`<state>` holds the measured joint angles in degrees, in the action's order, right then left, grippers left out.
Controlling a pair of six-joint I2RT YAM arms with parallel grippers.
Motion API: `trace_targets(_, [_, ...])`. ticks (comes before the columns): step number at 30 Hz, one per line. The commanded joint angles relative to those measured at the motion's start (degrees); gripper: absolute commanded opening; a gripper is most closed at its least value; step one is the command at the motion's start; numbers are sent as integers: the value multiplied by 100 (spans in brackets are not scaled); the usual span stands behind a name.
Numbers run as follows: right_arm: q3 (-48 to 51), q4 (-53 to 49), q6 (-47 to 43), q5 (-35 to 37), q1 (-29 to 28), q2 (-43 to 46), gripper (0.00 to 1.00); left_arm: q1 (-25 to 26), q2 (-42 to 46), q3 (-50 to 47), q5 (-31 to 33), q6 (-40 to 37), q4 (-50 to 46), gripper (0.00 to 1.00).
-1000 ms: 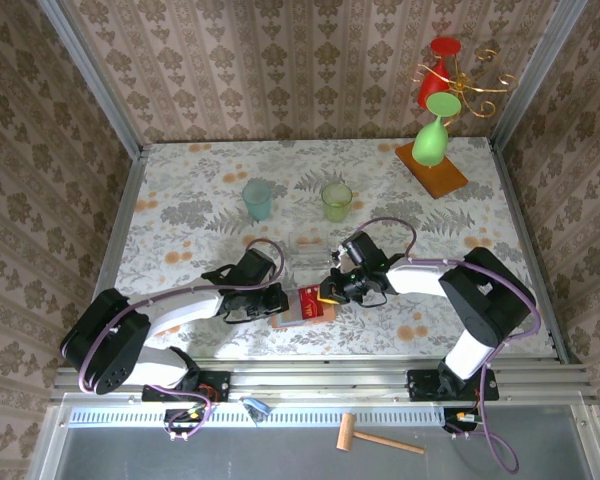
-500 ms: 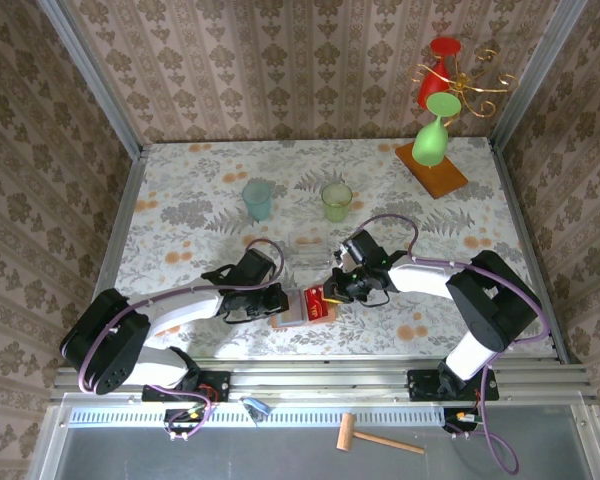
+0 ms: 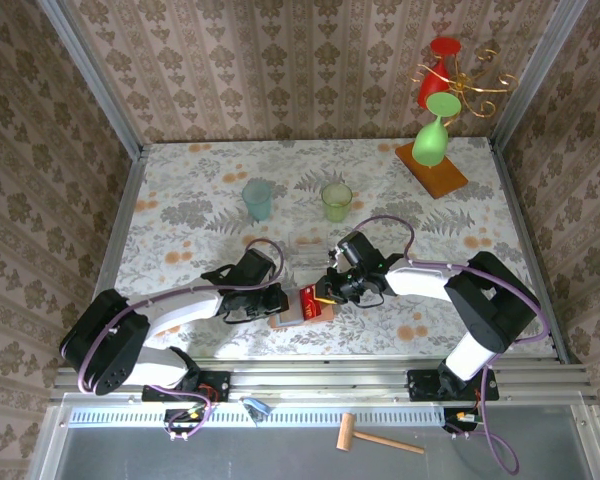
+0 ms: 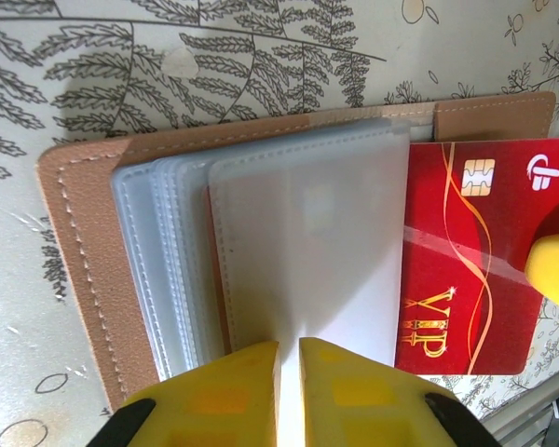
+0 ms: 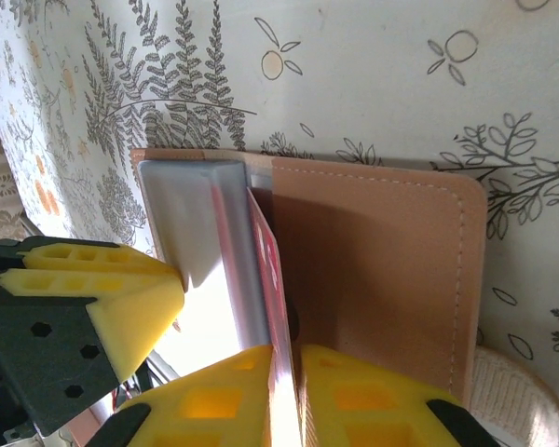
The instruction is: Take the credit cards out of the card holder
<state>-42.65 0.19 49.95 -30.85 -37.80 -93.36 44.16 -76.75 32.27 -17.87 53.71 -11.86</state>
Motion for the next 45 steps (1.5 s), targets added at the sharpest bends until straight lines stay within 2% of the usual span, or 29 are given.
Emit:
trace_targets(1, [108,-19,128,-1,-73,85,15,-27,146,25,134,-76,-301,15])
trace_targets(13, [134,-388,145,389,-191,253,9,-109,425,103,205,-160,-524,17])
trace_targets(31, [-136,-1091,190,1079,-471,671,7,-321,494,234,134,-381,-657,18])
trace_targets(41, [-923,-2398,-981,1378,-347,1068,6,-653,704,192,93,-543,-605,19])
trace_targets(45, [-1390,-2871,-1929,1503,-270,1084,6,-784,783,177,82,-619,-673,19])
